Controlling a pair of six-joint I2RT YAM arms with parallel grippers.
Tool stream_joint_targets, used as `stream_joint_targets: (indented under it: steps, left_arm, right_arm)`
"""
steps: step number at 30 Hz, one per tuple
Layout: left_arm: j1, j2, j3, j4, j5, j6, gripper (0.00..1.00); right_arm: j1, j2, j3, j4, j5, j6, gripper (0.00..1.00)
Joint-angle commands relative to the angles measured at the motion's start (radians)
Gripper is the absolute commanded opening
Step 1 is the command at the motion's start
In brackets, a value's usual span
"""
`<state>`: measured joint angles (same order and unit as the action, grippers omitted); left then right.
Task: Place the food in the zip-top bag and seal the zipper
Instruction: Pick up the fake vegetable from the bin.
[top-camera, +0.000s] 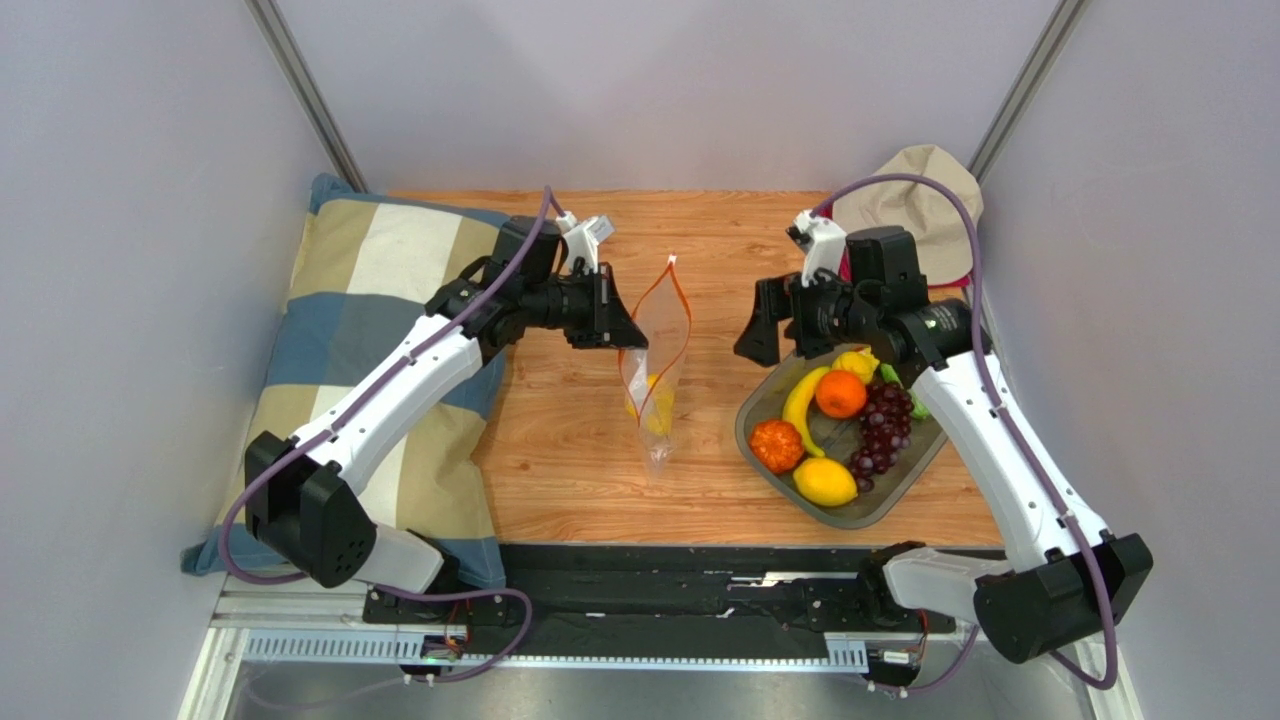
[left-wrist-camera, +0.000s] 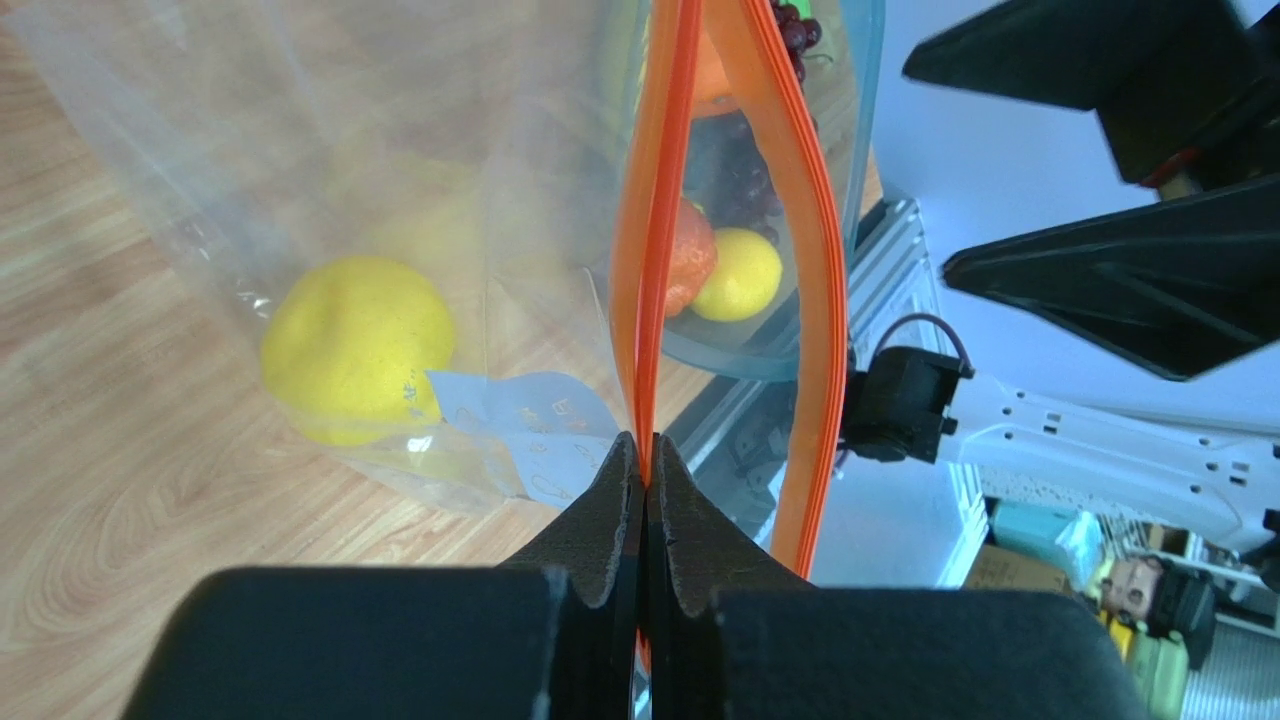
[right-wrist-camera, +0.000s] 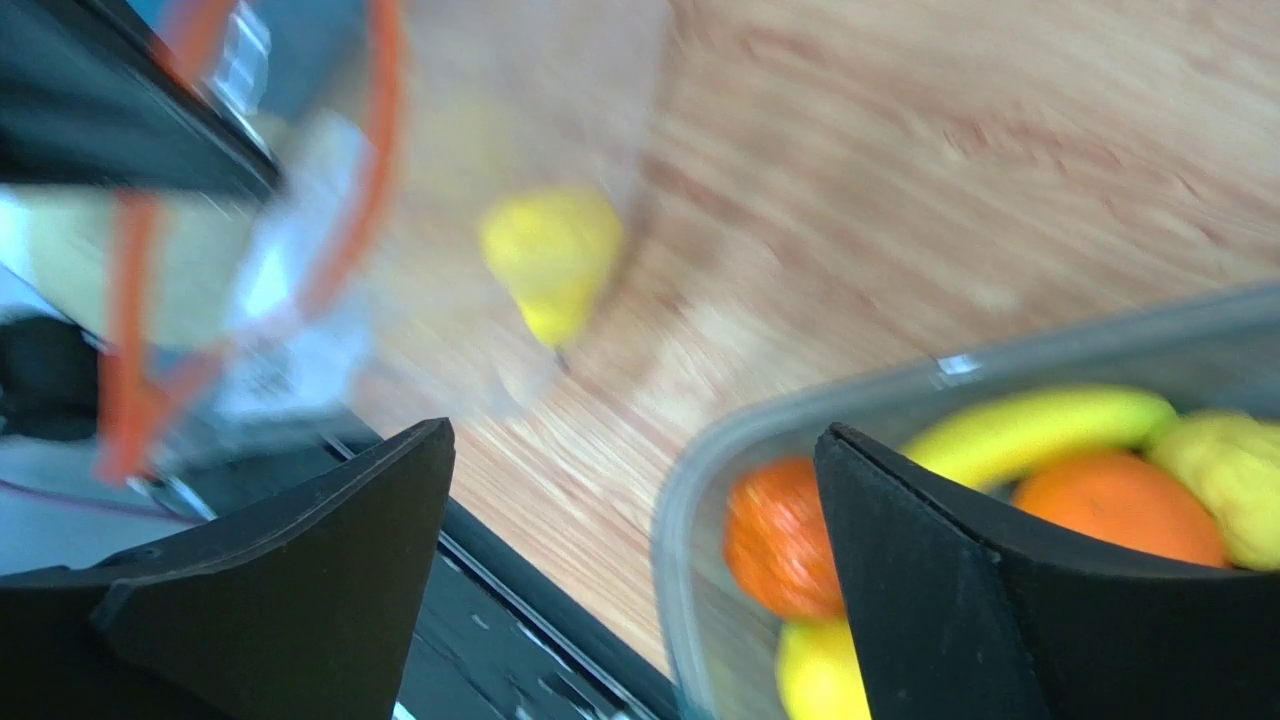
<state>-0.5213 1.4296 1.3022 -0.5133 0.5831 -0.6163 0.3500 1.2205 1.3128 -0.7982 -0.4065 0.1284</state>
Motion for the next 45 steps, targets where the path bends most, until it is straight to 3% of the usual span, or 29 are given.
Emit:
stream_joint_targets:
  steps: [1, 3, 6, 9, 13, 23, 32, 35, 42, 45]
  left_arm:
    - [0.004, -0.037, 0.032, -0.04, -0.055, 0.038, 0.0]
    - [0.006, -0.018, 0.034, -0.086, -0.075, 0.07, 0.0]
    - [0.006, -0.023, 0.014, -0.077, -0.069, 0.073, 0.0]
    - [0.004, -0.026, -0.001, -0.071, -0.074, 0.076, 0.0]
    - [0.004, -0.024, -0.003, -0.079, -0.088, 0.092, 0.0]
    - [0.004, -0.026, -0.02, -0.073, -0.112, 0.102, 0.0]
    - [0.006, -0.003, -0.017, -0.073, -0.132, 0.105, 0.0]
    - [0.006, 0.003, -0.017, -0.068, -0.121, 0.101, 0.0]
    - [0.006, 0.026, -0.003, -0.068, -0.118, 0.095, 0.0]
    - [0.004, 0.035, 0.003, -0.07, -0.121, 0.09, 0.0]
  right_arm:
    - [-0.014, -0.091, -0.076, -0.223, -0.023, -0.286, 0.93]
    - [-0.014, -0.122, -0.185, -0.236, -0.009, -0.399, 0.93]
    - [-0.017, -0.151, -0.302, -0.178, 0.032, -0.425, 0.93]
    - [-0.008, -0.098, -0.329, -0.102, 0.08, -0.403, 0.93]
    - [0.0, 0.04, -0.316, -0.121, 0.168, -0.401, 0.9]
    - [0.001, 0.209, -0.36, 0.007, 0.14, -0.414, 0.86]
    - [-0.029, 0.206, -0.362, -0.027, 0.081, -0.437, 0.58]
    - [-0.054, 0.171, -0.337, -0.071, 0.061, -0.452, 0.41]
    - [-0.137, 0.067, -0.141, -0.19, -0.037, -0.426, 0.04]
    - [-0.135, 0.034, -0.048, -0.17, -0.119, -0.35, 0.0]
